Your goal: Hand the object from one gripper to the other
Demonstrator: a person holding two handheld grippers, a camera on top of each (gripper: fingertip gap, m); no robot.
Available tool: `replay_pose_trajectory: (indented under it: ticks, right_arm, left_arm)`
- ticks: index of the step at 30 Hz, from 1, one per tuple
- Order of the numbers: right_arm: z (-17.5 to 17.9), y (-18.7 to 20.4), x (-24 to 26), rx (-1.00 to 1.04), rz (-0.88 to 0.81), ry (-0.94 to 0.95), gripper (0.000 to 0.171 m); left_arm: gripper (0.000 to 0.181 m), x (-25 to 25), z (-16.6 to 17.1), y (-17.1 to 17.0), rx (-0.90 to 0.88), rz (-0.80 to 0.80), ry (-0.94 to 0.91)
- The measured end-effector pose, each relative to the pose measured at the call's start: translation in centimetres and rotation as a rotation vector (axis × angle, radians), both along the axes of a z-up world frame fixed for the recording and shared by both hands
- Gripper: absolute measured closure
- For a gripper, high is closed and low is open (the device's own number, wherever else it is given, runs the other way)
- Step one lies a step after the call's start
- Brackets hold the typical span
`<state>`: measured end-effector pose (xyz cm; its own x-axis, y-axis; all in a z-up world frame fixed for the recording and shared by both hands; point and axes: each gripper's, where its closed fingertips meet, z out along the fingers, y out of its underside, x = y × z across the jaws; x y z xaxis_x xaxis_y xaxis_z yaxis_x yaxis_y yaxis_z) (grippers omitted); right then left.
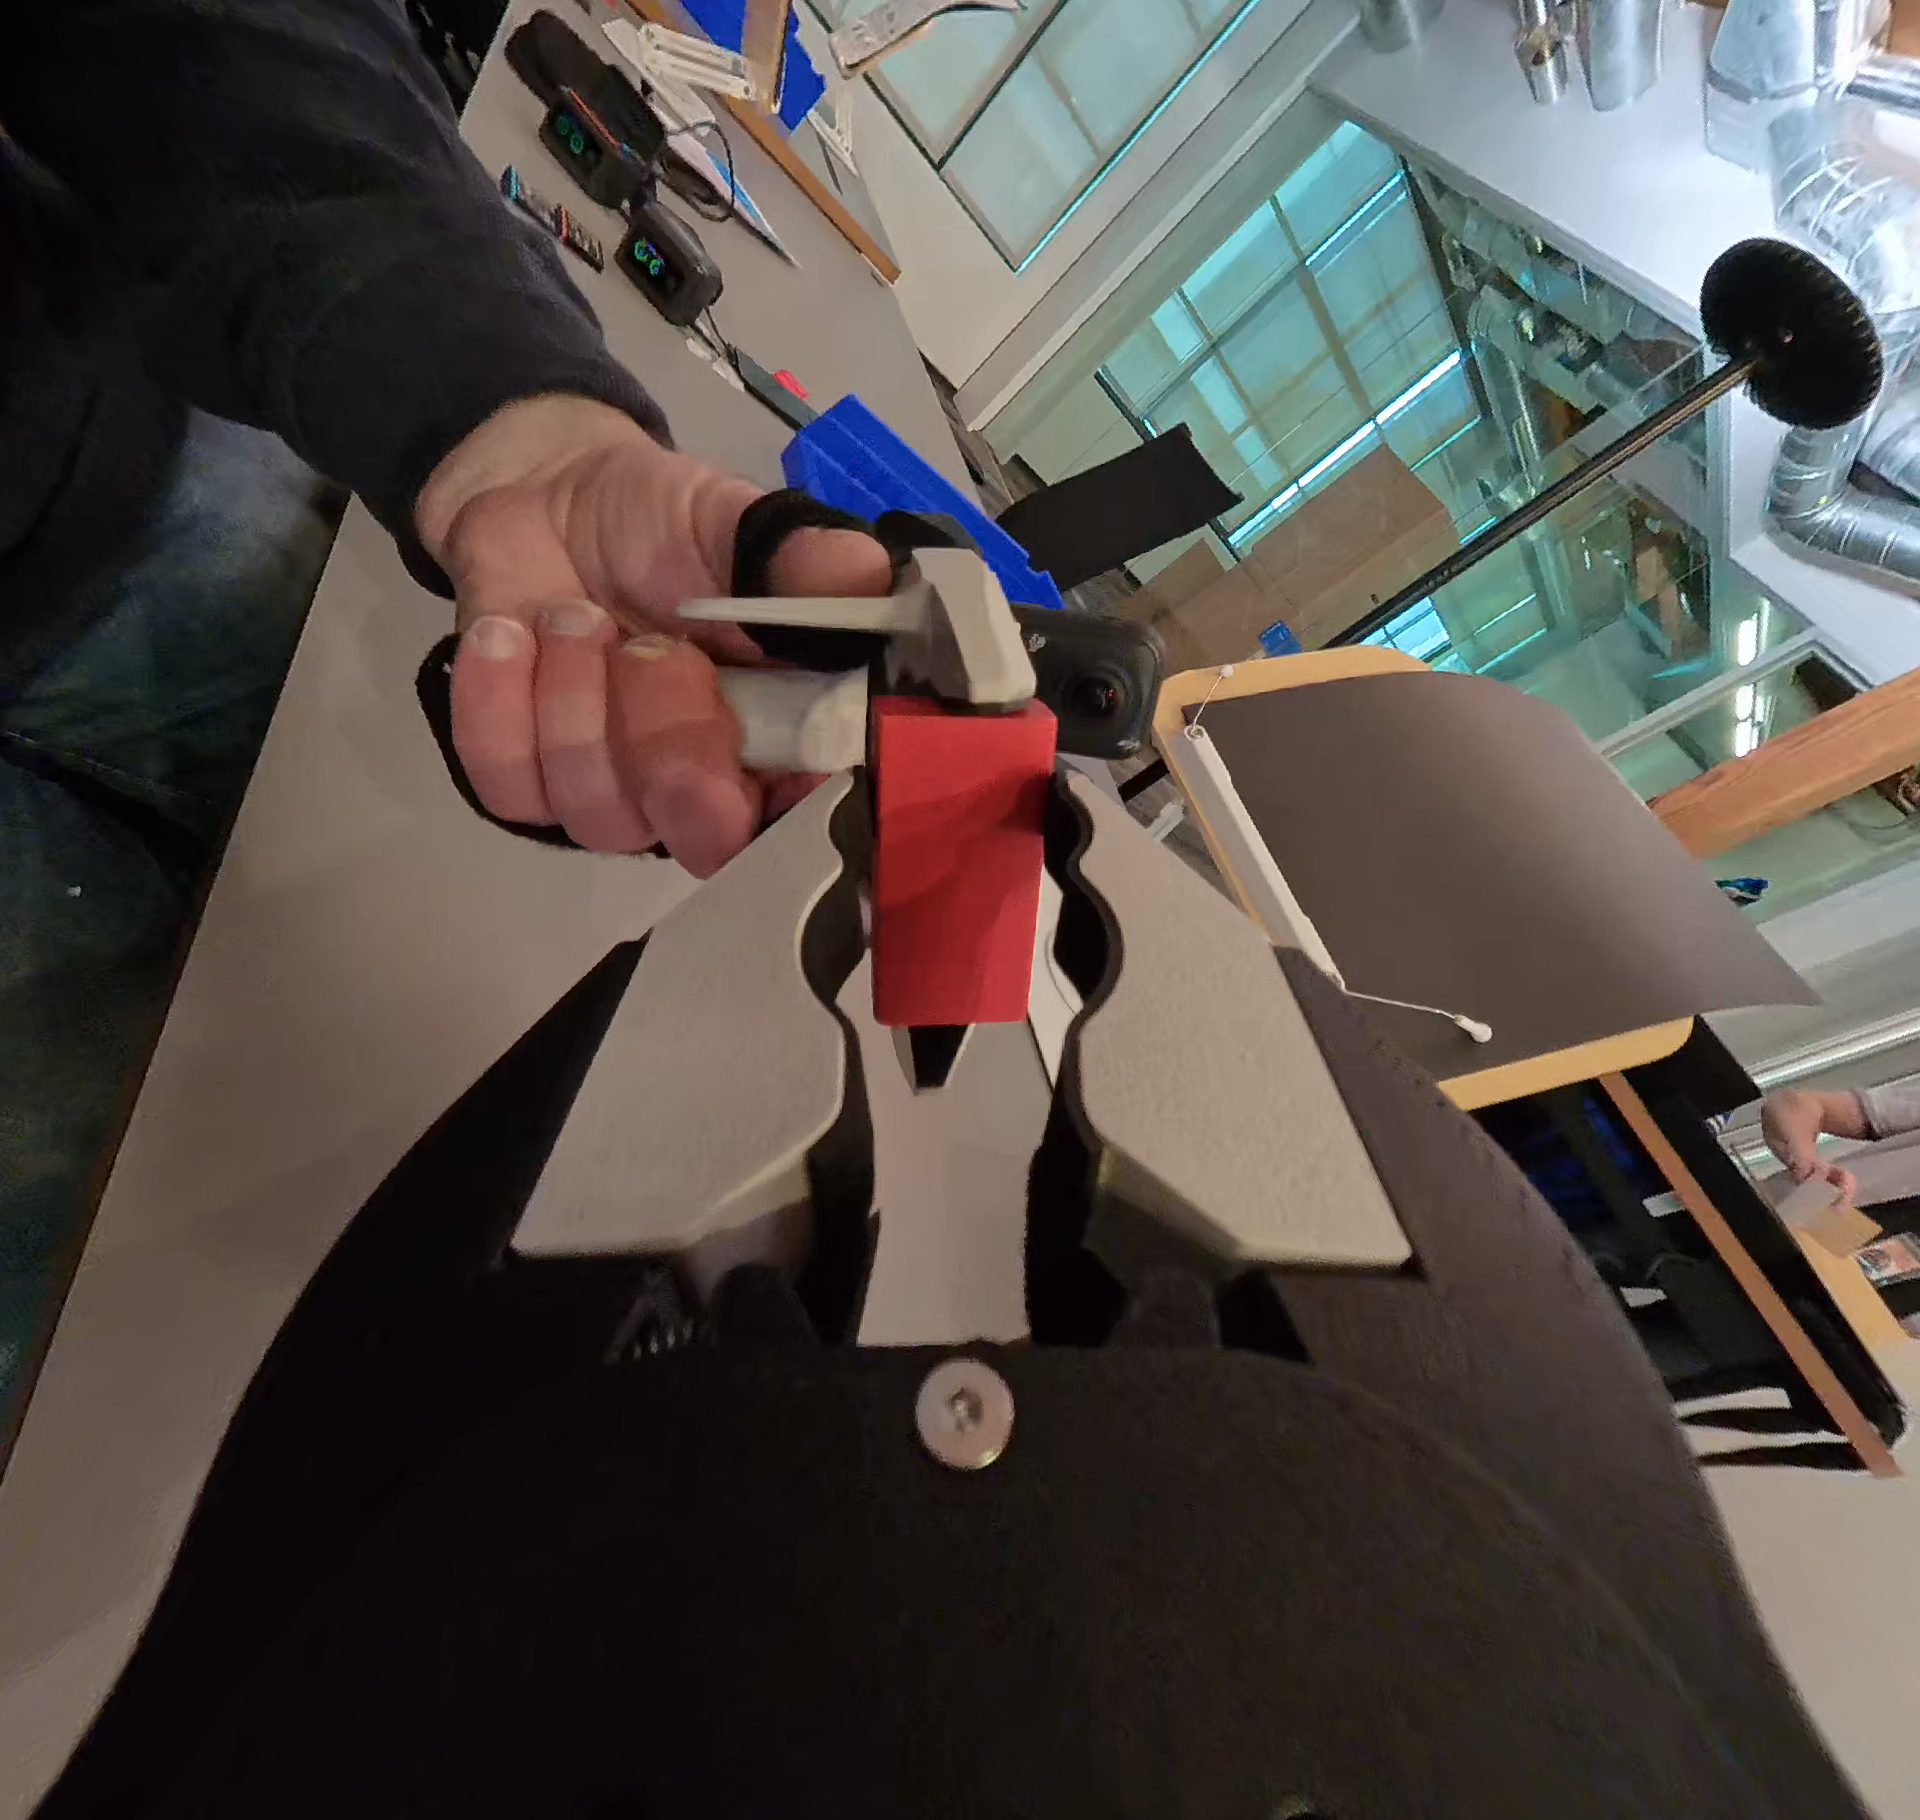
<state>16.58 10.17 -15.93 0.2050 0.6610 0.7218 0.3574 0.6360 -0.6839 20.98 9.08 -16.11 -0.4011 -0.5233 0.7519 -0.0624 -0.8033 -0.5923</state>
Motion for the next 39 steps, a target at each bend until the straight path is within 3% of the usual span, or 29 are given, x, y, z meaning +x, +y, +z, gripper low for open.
replay_pose_trajectory:
  ticks: [1,7,10,13,16,20,25,32,39]
  right_arm:
    - [-0.1,-0.1,0.0,0.008,-0.003,-0.011,0.141]
    - [-0.1,0.0,0.0,0.014,-0.030,-0.008,0.140]
    - [0.5,0.0,0.4,-0.039,-0.034,0.042,0.131]
    - [1.0,0.4,1.4,-0.187,-0.051,0.133,0.124]
    - [1.6,0.8,2.2,-0.484,-0.014,0.314,0.129]
    - [0.6,1.5,2.7,-0.828,0.046,0.448,0.126]
    - [1.2,1.7,2.0,-1.124,0.202,0.619,0.118]
    - [0.6,0.9,0.0,-1.349,0.352,0.578,0.109]
    - [1.8,0.7,0.5,-1.377,0.484,0.608,0.131]
  left_arm:
    - [0.109,0.0,0.0,-0.1,-0.007,-0.006,-0.008]
    - [0.109,0.0,-0.2,0.0,0.067,0.038,0.006]
    - [0.109,-0.1,-0.5,0.6,0.223,0.116,0.053]
    - [0.109,-0.6,-0.5,2.0,0.369,0.224,0.094]
    - [0.109,-1.2,-0.2,3.3,0.511,0.308,0.124]
    - [0.109,-1.7,0.3,4.4,0.784,0.434,0.165]
    - [0.109,-1.1,-0.5,4.0,1.320,0.531,0.296]
    - [0.109,-0.4,-0.9,3.3,1.739,0.574,0.320]
    - [0.109,0.0,-0.9,1.8,1.802,0.522,0.251]
